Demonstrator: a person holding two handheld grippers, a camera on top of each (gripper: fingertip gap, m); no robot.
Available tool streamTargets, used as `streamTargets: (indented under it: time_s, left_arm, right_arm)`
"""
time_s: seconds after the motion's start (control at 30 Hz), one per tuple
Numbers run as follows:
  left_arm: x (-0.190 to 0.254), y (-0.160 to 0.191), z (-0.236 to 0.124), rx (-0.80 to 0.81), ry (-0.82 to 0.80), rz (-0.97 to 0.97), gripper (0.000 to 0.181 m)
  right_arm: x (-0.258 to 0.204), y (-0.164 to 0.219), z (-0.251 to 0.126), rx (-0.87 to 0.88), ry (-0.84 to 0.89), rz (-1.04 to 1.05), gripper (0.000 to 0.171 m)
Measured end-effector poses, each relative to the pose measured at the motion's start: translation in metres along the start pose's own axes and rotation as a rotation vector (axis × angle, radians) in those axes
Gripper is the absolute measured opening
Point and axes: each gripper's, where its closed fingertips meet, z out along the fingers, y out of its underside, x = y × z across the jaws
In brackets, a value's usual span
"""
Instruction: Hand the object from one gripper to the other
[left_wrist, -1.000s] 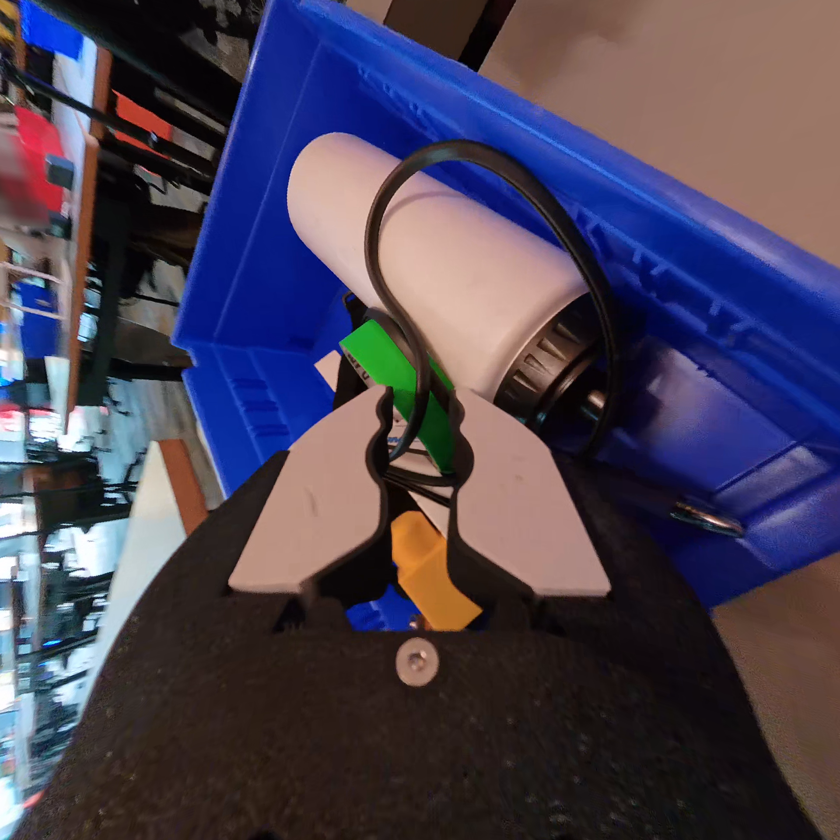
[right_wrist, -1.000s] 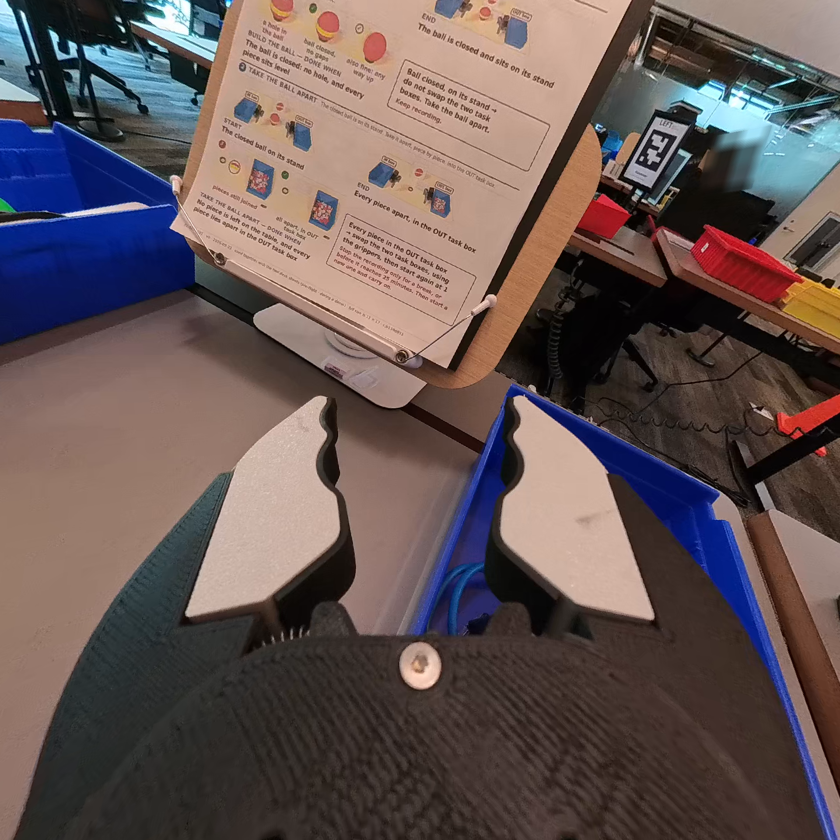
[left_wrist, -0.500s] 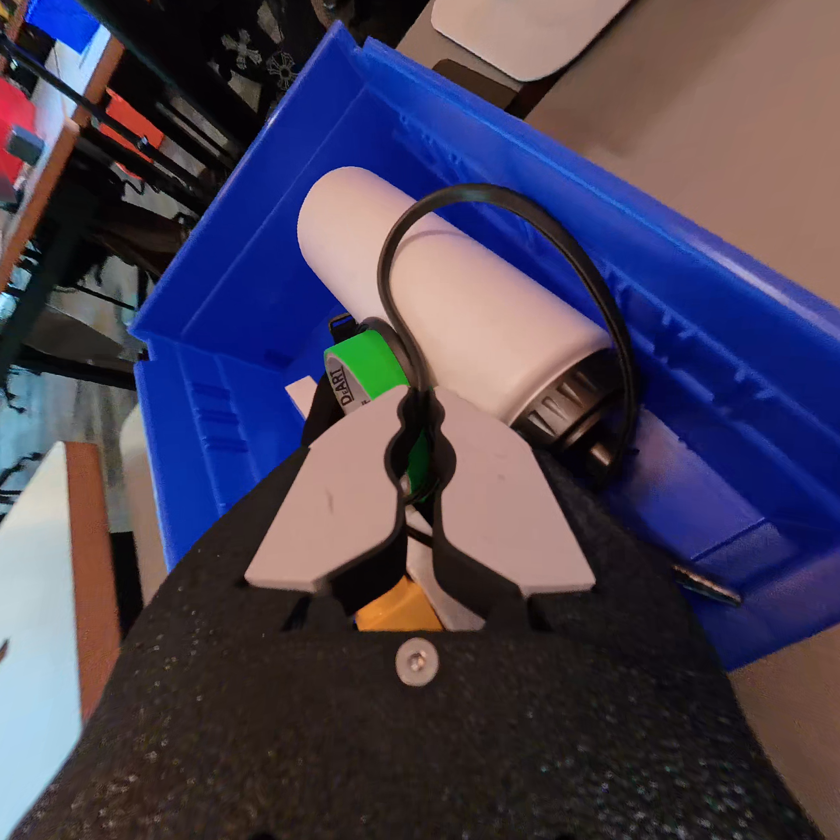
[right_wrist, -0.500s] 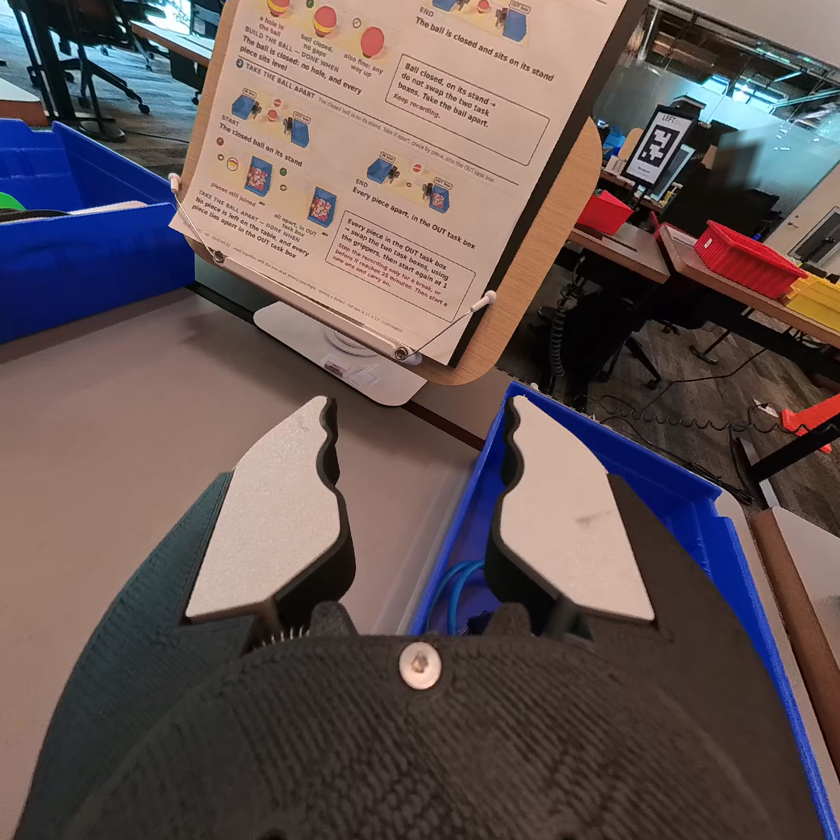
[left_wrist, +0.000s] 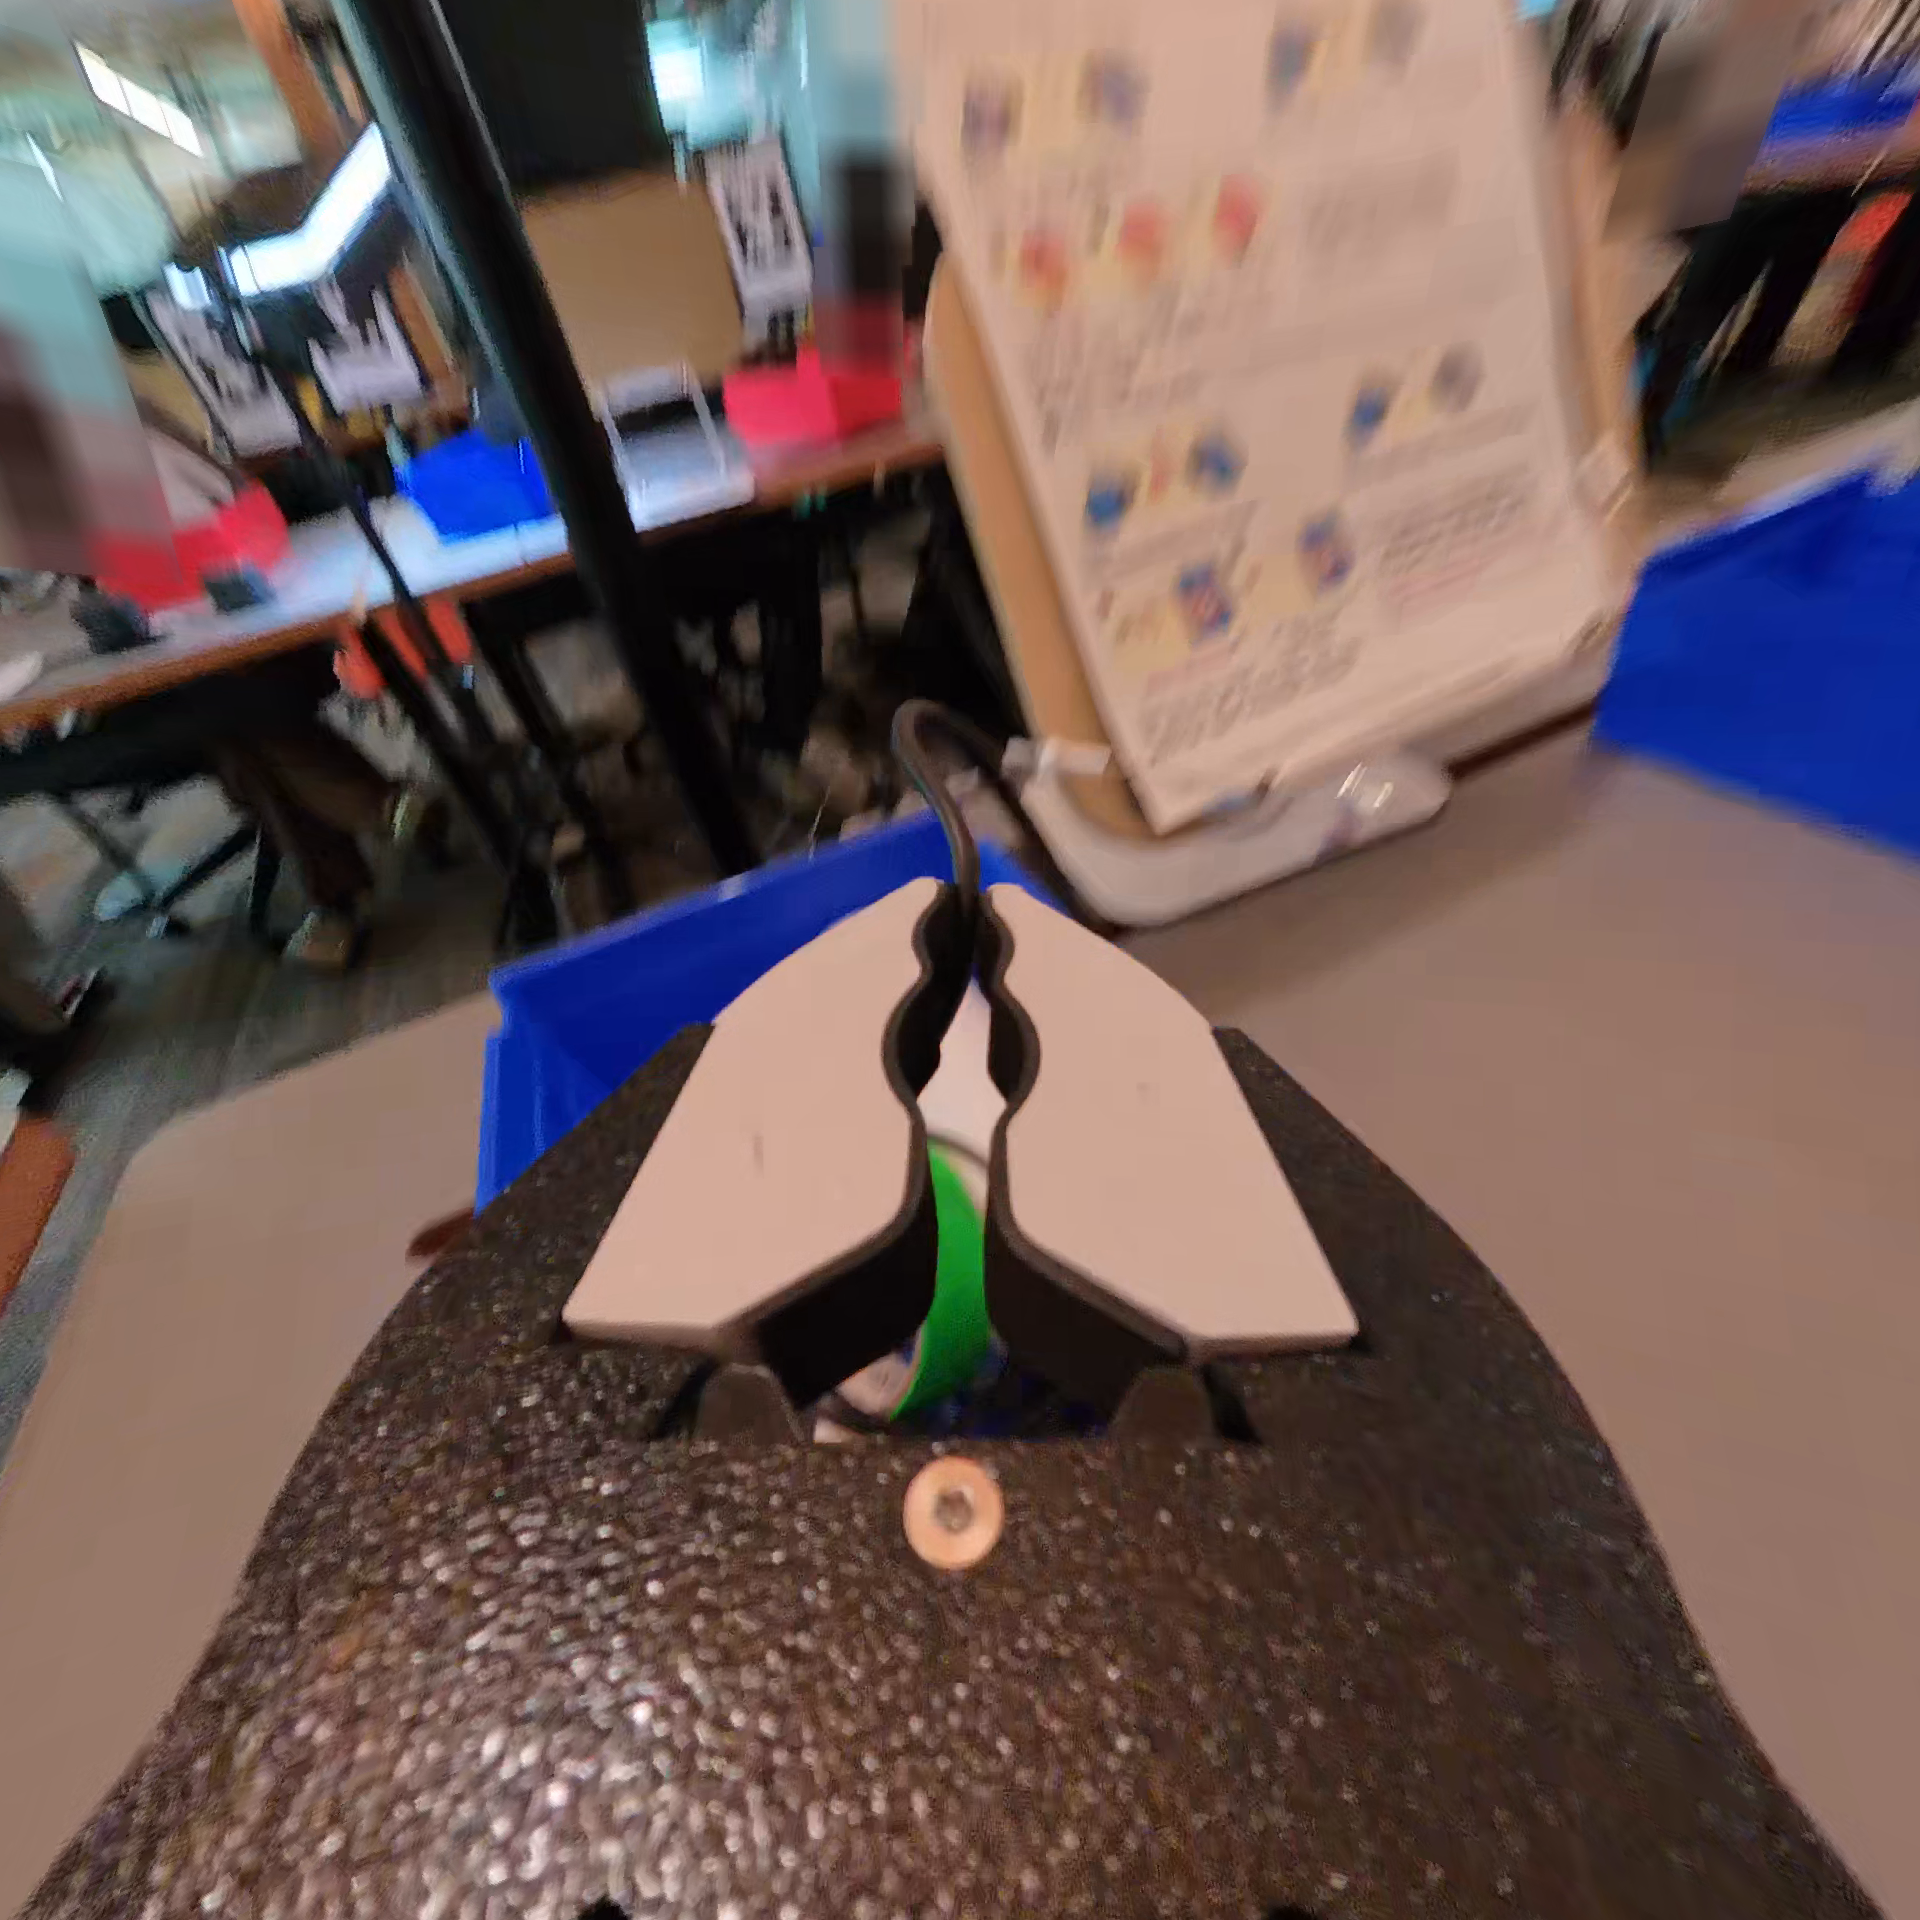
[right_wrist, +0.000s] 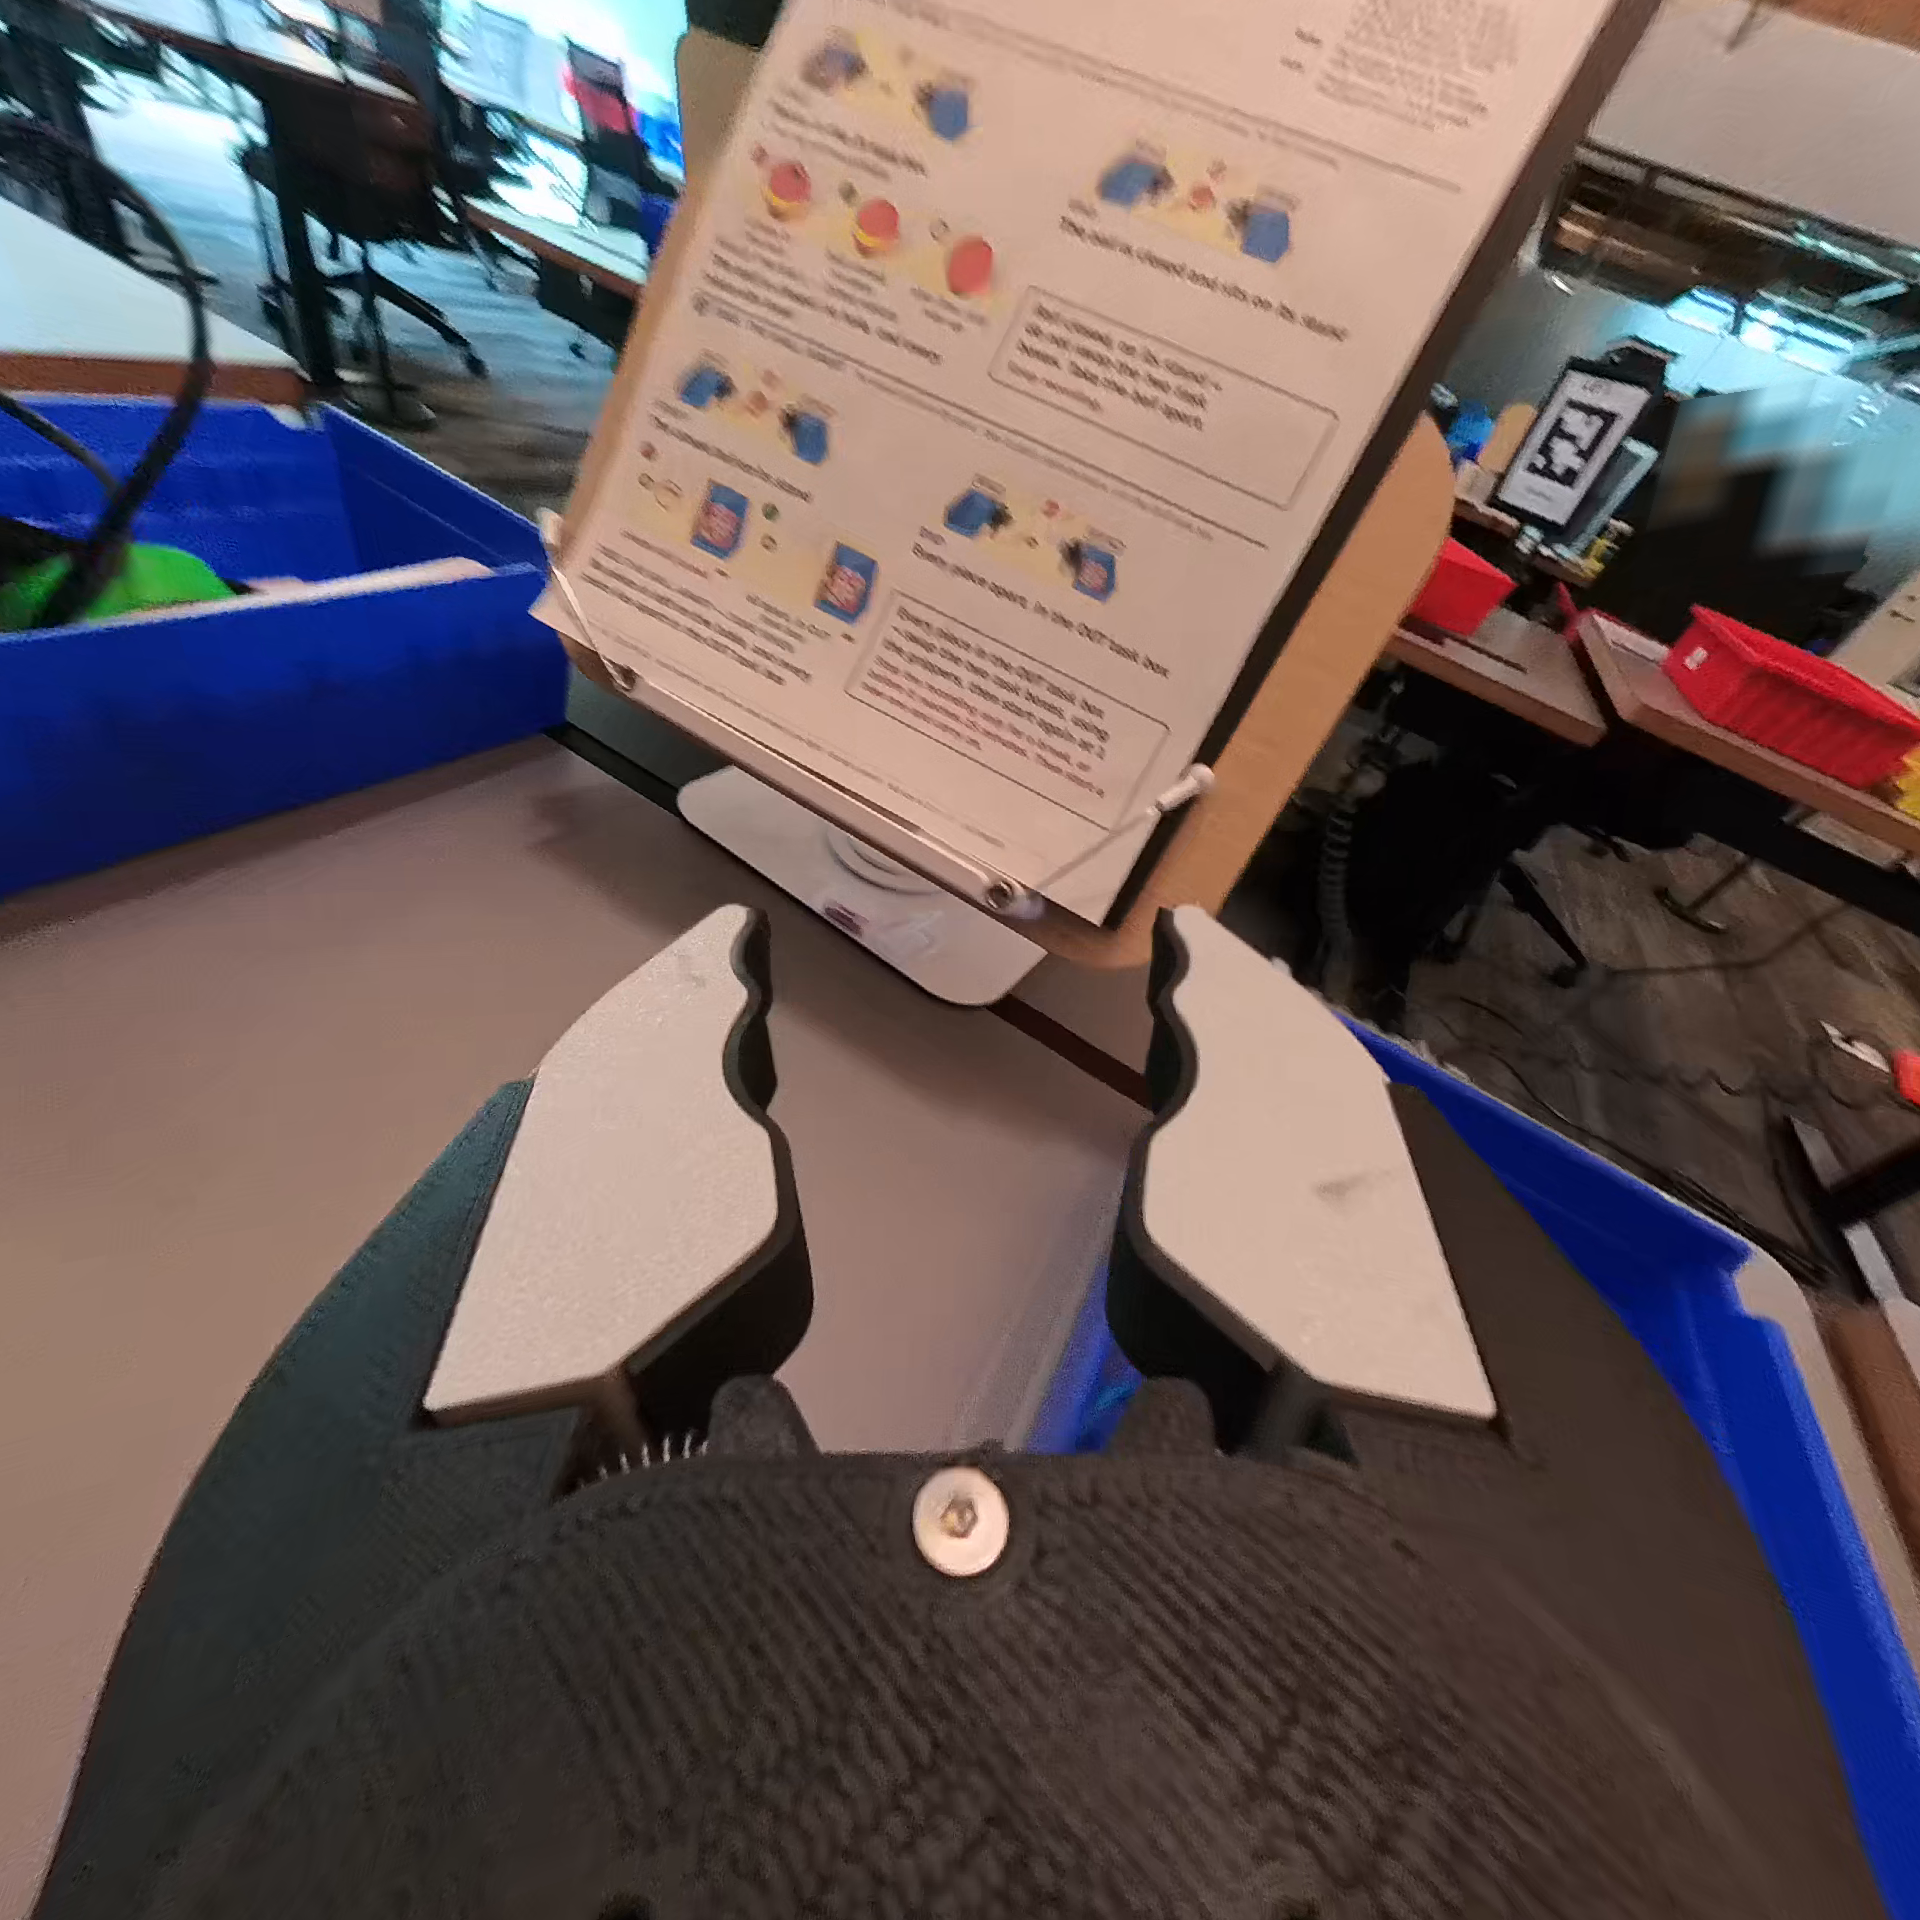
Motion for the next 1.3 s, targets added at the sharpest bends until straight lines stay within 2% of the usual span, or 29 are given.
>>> streamTargets:
  time_s: [0.03, 0.23, 0.33, 0.43, 0.6, 0.73, 0.8, 0.93, 1.07, 1.13, 1.2, 1.3]
  left_arm:
    - [0.005, -0.021, -0.009, 0.085, 0.013, -0.021, 0.003]
    - [0.048, -0.120, -0.074, 0.530, 0.204, -0.253, 0.003]
    - [0.090, -0.142, -0.090, 0.568, 0.352, -0.228, 0.003]
    - [0.145, -0.156, -0.100, 0.567, 0.549, -0.167, 0.003]
    - [0.225, -0.147, -0.091, 0.468, 0.782, -0.037, 0.003]
    - [0.263, -0.131, -0.074, 0.380, 0.867, 0.011, 0.003]
    - [0.276, -0.123, -0.070, 0.345, 0.907, 0.028, 0.003]
    - [0.290, -0.113, -0.068, 0.291, 0.967, 0.046, 0.003]
    - [0.290, -0.105, -0.061, 0.237, 0.961, 0.044, 0.003]
    - [0.290, -0.103, -0.060, 0.224, 0.976, 0.028, 0.003]
    - [0.291, -0.102, -0.060, 0.214, 0.983, 0.027, 0.003]
    - [0.293, -0.101, -0.059, 0.205, 0.989, 0.030, 0.003]
  right_arm:
    - [-0.006, -0.006, 0.000, 0.029, -0.030, 0.004, 0.070]
    - [-0.064, -0.061, -0.010, 0.267, -0.303, 0.131, 0.067]
    - [-0.102, -0.092, -0.021, 0.375, -0.472, 0.200, 0.067]
    - [-0.126, -0.107, -0.026, 0.400, -0.505, 0.176, 0.067]
    - [-0.138, -0.132, -0.045, 0.480, -0.480, 0.102, 0.067]
    - [-0.130, -0.143, -0.061, 0.544, -0.420, 0.021, 0.057]
    - [-0.132, -0.138, -0.065, 0.525, -0.419, -0.099, 0.055]
    - [-0.141, -0.122, -0.071, 0.484, -0.419, -0.377, 0.036]
    - [-0.137, -0.115, -0.068, 0.453, -0.359, -0.506, 0.014]
    - [-0.139, -0.114, -0.067, 0.466, -0.350, -0.549, 0.012]
    - [-0.139, -0.108, -0.061, 0.439, -0.320, -0.608, 0.018]
    - [-0.139, -0.108, -0.058, 0.443, -0.267, -0.679, 0.011]
